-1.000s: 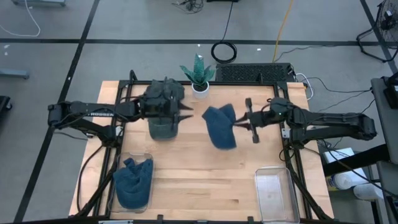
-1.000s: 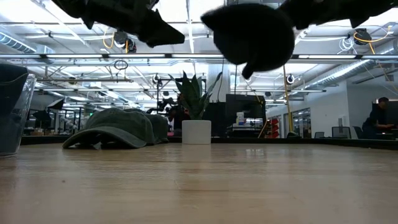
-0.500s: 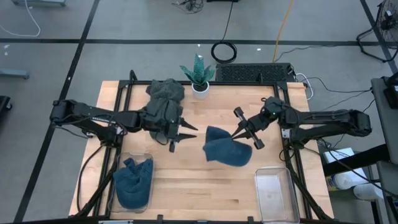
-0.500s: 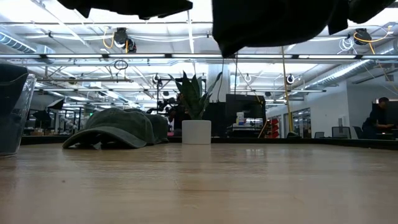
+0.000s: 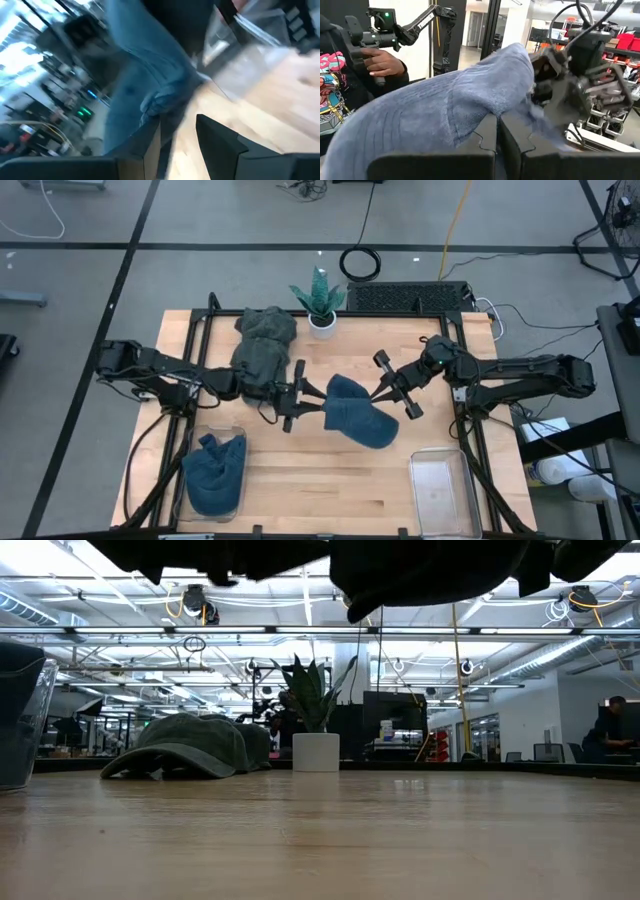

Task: Pick & Place hat
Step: Put the blue cap into the left transparent bin

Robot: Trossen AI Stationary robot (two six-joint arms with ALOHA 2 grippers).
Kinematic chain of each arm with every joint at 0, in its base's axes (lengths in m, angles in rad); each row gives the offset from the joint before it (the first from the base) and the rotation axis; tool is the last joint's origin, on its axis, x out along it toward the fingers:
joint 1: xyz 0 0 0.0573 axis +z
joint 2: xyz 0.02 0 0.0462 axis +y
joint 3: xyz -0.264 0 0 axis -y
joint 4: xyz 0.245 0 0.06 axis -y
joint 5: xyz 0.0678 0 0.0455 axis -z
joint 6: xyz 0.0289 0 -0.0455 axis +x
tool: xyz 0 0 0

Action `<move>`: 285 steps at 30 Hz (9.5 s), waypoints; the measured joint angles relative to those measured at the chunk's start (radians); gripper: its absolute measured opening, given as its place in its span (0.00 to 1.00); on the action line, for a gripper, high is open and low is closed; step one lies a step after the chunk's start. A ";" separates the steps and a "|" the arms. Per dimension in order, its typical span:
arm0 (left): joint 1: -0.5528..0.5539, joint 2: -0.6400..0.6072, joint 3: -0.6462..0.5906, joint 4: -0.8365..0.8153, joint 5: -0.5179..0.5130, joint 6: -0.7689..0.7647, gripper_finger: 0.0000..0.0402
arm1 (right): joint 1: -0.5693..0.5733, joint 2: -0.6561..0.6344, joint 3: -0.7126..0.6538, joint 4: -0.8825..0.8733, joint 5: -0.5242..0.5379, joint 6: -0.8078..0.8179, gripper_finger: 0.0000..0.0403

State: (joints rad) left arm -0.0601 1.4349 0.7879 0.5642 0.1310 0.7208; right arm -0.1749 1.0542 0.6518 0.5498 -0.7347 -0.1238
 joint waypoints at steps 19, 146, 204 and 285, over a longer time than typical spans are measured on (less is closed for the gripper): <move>-0.008 -0.001 0.001 0.115 -0.087 -0.132 0.35 | 0.000 0.000 0.000 -0.005 -0.001 0.000 0.00; 0.078 -0.240 0.010 -0.151 0.690 0.106 0.01 | 0.046 0.295 0.026 0.319 0.285 0.192 0.45; -0.004 -0.166 0.496 -0.732 0.549 0.315 0.01 | 0.144 0.668 0.260 0.553 0.027 0.478 0.45; -0.018 -0.094 0.557 -0.802 0.530 0.300 0.01 | 0.249 0.652 0.324 0.510 -0.100 0.110 0.02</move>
State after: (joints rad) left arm -0.0780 1.3411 1.3445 -0.2382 0.6609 1.0207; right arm 0.0742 1.7061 0.9756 1.0596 -0.8351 -0.0141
